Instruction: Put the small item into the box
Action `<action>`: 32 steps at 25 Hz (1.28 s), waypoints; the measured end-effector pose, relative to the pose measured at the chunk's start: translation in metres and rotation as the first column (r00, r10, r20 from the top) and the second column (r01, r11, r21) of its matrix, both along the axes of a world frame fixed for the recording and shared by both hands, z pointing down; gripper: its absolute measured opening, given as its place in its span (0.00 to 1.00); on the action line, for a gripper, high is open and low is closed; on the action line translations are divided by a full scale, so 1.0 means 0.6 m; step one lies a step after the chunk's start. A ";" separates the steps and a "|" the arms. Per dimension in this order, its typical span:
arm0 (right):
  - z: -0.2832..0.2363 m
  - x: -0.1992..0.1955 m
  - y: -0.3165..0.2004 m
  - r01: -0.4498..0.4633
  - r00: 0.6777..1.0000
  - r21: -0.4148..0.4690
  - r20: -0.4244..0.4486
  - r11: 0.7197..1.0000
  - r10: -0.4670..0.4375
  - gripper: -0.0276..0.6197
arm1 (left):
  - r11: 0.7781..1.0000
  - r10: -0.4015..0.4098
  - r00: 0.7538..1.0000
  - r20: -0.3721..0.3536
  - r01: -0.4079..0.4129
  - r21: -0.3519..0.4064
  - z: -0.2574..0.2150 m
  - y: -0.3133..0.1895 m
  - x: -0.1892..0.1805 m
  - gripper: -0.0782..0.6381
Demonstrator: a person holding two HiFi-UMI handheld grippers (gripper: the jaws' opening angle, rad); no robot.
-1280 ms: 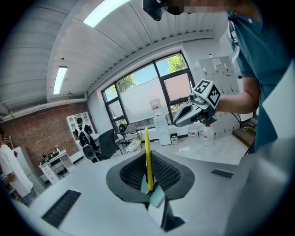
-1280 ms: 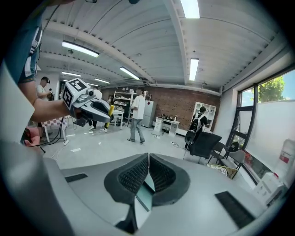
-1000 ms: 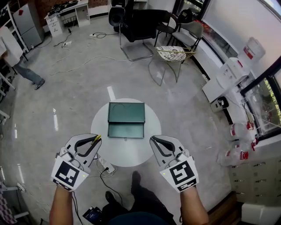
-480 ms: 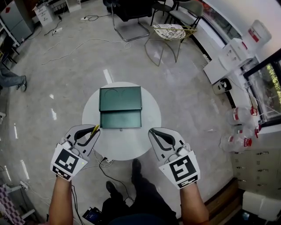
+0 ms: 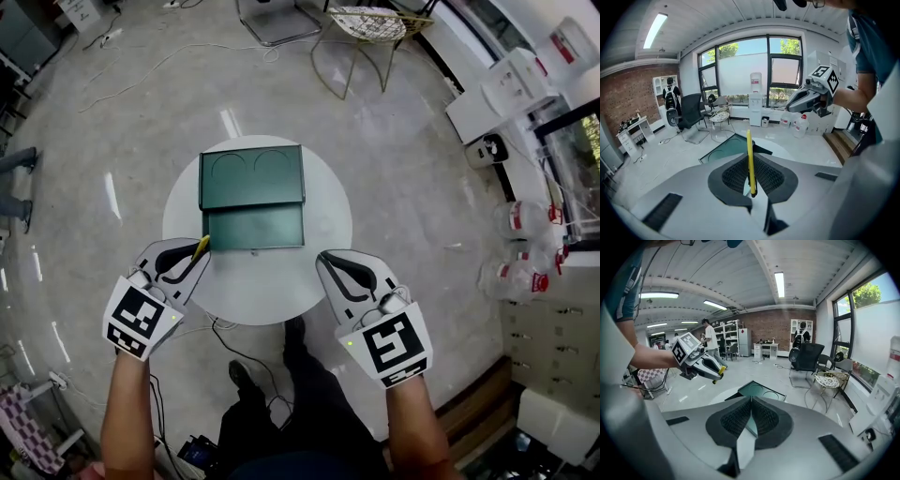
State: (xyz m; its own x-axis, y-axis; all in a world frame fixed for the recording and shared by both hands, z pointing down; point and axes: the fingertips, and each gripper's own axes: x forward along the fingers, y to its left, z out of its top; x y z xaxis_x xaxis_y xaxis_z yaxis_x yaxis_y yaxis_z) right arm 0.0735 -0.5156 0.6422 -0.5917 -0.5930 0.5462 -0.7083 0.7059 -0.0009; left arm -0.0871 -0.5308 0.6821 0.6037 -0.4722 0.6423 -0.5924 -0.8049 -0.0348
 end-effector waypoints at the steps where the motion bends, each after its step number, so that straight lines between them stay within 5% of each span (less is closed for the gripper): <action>1: 0.012 -0.001 -0.004 -0.004 1.000 -0.011 0.002 1.000 0.004 0.10 | 1.000 0.001 1.000 0.004 -0.001 -0.009 0.015 -0.006 0.000 0.17; 17: 0.154 0.008 -0.034 0.007 1.000 -0.076 -0.025 0.997 -0.009 0.10 | 0.989 0.005 0.999 0.047 0.002 -0.146 0.231 -0.055 0.010 0.17; 32: 0.209 0.046 -0.033 -0.031 0.999 -0.130 -0.029 0.991 0.027 0.10 | 0.978 0.014 0.994 0.107 0.008 -0.207 0.320 -0.075 0.036 0.18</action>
